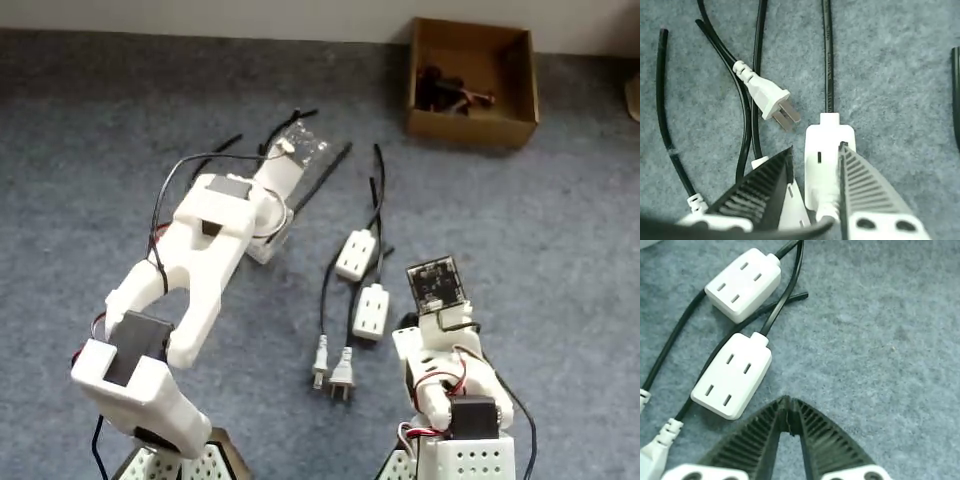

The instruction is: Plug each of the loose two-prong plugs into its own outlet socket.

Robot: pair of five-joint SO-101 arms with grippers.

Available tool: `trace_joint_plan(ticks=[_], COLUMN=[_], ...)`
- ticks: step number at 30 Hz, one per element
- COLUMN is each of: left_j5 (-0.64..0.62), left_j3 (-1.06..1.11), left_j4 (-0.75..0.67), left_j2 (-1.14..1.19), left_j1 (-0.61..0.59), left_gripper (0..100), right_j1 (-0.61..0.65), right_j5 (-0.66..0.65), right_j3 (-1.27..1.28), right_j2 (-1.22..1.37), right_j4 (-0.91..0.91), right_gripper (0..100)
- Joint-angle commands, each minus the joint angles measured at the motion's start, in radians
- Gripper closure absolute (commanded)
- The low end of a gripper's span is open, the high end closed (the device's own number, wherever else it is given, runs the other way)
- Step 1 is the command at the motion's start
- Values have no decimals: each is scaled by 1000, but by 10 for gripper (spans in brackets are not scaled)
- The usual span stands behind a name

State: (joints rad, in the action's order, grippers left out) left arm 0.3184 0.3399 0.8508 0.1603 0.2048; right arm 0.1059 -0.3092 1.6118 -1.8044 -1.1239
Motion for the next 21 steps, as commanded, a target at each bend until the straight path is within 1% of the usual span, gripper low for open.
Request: trace_joint_plan(ticks=[1, 3, 7, 11, 21], left_j5=[-15, -15, -17, -15, -15], left_j3=[-15, -15, -8, -18, -18], left_j4=[-5, -3, -2, 29, 34], left_j2=[-10, -10, -16, -18, -19], left_j1=[-2, -2, 2, 4, 21], left_gripper=[828, 825, 764, 759, 758], right_j1=[21, 21, 21, 22, 22], right_j5=[-15, -15, -15, -15, -17], right_j3=[-12, -12, -12, -12, -10], right_j2=[-12, -12, -12, -12, -12], right_j4=[2, 2, 2, 2, 2], right_gripper=[993, 992, 992, 992, 992])
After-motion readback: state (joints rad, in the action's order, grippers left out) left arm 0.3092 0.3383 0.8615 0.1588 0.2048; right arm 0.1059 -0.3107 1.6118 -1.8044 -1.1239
